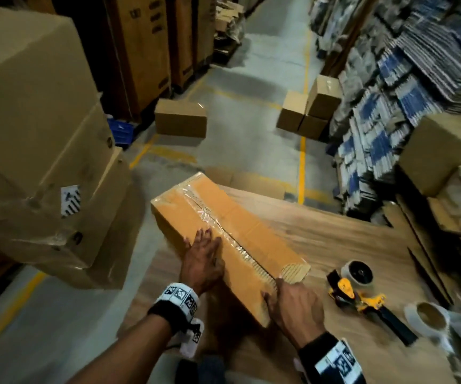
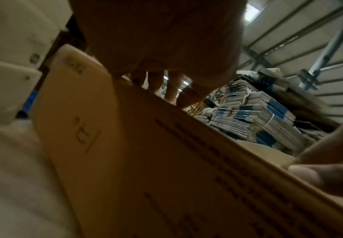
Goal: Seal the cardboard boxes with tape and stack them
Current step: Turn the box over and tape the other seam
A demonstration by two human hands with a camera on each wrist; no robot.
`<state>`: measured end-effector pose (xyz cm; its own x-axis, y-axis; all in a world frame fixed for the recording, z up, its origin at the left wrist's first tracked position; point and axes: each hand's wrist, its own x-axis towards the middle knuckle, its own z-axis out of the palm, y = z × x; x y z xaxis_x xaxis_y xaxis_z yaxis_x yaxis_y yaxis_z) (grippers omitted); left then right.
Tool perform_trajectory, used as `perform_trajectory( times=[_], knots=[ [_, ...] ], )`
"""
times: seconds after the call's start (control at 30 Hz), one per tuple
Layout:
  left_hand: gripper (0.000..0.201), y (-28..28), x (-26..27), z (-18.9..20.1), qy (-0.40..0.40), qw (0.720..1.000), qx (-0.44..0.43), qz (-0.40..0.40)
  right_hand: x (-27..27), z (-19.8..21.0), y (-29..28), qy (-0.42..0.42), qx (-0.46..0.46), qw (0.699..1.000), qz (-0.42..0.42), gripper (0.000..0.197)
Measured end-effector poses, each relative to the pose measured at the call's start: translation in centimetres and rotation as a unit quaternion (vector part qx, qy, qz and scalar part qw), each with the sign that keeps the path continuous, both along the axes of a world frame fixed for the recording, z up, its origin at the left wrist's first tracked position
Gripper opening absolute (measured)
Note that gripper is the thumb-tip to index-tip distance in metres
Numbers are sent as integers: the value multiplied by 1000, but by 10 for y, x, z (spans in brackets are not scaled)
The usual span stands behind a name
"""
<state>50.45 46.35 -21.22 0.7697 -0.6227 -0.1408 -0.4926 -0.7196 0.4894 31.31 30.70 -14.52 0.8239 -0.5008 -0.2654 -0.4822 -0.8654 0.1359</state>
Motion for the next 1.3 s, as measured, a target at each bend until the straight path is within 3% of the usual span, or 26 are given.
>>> perform_trajectory(
  times=[0.1,0.2,0.27,0.33,0.43,0.53,0.67,0.8,1.0,1.07,1.13,1.17,1.23,1.3],
  knots=[
    [86,-23,4,-5,24,999,-26,-35,-26,12,16,31,33,999,-15,51],
    [98,-46,21,2,9,987,62,-146,-39,18,-1,4,97,993,-66,49],
    [98,-60,21,14,-28,974,123,-187,-47,17,-29,-60,154,981,-101,47],
    [97,-72,1,29,-47,974,124,-183,-55,8,-71,-138,215,956,-144,42],
    [123,-94,-63,39,-20,975,127,-180,-75,-18,-149,-222,210,927,-217,34],
    [141,-124,-124,22,-23,975,162,-148,-103,-45,-216,-180,198,916,-298,55],
    [136,-163,-150,2,-54,967,206,-136,-127,-83,-274,-48,228,921,-313,71],
    [117,-185,-151,-5,-74,964,206,-151,-135,-108,-296,-43,242,925,-290,55],
    [116,-176,-144,-2,-84,951,202,-220,-158,-108,-309,-27,278,905,-320,44],
    [101,-162,-135,2,-79,942,203,-256,-167,-117,-310,-64,364,857,-358,33],
    [93,-148,-127,8,-80,935,202,-281,-171,-118,-301,-122,468,772,-412,23],
    [96,-144,-124,13,-71,935,198,-284,-173,-114,-294,-151,499,745,-417,19],
    [107,-141,-117,20,-16,947,168,-273,-174,-102,-278,-181,555,712,-390,11],
    [107,-146,-115,30,40,969,69,-233,-175,-87,-263,-194,608,686,-349,18]
  ],
)
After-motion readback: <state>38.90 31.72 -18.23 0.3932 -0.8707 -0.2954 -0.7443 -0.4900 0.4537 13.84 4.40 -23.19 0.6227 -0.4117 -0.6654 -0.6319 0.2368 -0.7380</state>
